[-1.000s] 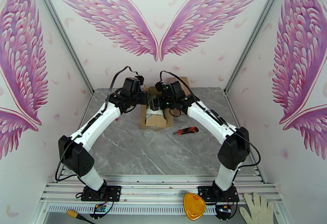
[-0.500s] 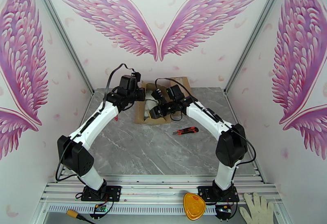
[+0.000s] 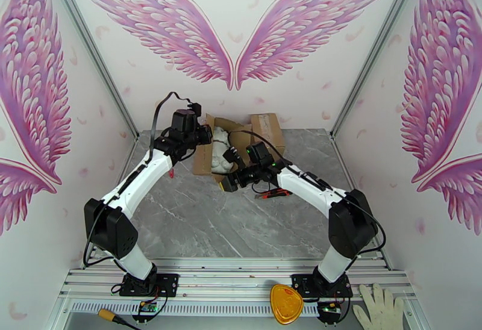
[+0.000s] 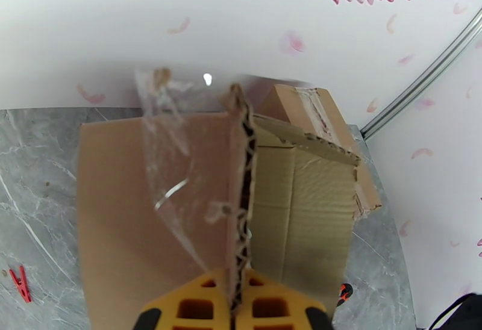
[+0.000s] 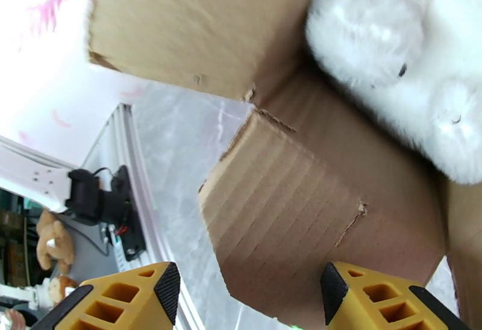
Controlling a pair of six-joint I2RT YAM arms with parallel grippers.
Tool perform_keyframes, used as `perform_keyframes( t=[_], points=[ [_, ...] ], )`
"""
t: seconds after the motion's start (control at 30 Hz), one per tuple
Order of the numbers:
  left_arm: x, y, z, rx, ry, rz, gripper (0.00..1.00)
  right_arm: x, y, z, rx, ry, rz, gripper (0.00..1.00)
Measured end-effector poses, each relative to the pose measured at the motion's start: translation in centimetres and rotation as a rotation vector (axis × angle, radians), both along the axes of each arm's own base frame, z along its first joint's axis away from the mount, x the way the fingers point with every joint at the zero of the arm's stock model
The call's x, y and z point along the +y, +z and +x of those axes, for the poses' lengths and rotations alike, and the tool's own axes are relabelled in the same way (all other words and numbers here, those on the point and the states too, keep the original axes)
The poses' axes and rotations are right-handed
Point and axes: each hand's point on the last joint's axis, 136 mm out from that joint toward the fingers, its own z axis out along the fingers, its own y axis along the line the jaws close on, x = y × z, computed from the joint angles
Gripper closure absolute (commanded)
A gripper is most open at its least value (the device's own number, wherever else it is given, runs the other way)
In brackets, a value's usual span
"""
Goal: Unpack the express box
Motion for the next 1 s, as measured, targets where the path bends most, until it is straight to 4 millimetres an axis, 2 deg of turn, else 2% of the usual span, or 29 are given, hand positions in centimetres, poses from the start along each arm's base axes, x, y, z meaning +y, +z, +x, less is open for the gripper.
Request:
perform_keyframes(
  t=[0.1, 0.17, 0.3, 0.4, 0.47, 0.7, 1.0],
  points=[
    [-0.3, -0.2, -0.2, 0.003, -0.009, 0.004, 1.00, -1.2, -0.2, 0.2, -0.065, -0.085, -0.027, 0.22],
    [-0.4, -0.2, -0.2, -0.002, -0.015, 0.012, 1.00, -2.2, 1.3, 0.9, -0.131, -0.150, -0.024, 0.21],
    [-1.5, -0.2, -0.7, -0.018, -0.052, 0.045, 1.00, -3.3, 7.0, 2.7, -0.268, -0.272, 0.068, 0.19],
    [-2.5, -0.2, -1.2, -0.030, -0.084, 0.065, 1.00, -3.5, 9.2, 4.0, -0.285, -0.347, 0.114, 0.18],
    [-3.2, -0.2, -1.6, -0.037, -0.102, 0.078, 1.00, -3.8, 9.5, 4.6, -0.259, -0.393, 0.128, 0.18],
    [-4.6, 0.0, -2.8, -0.067, -0.138, 0.117, 1.00, -3.6, 8.6, 7.9, -0.134, -0.541, 0.085, 0.19],
    [-6.2, 0.9, -3.4, -0.122, -0.169, 0.128, 1.00, -5.6, 3.4, 9.5, 0.013, -0.751, -0.037, 0.20]
  ],
)
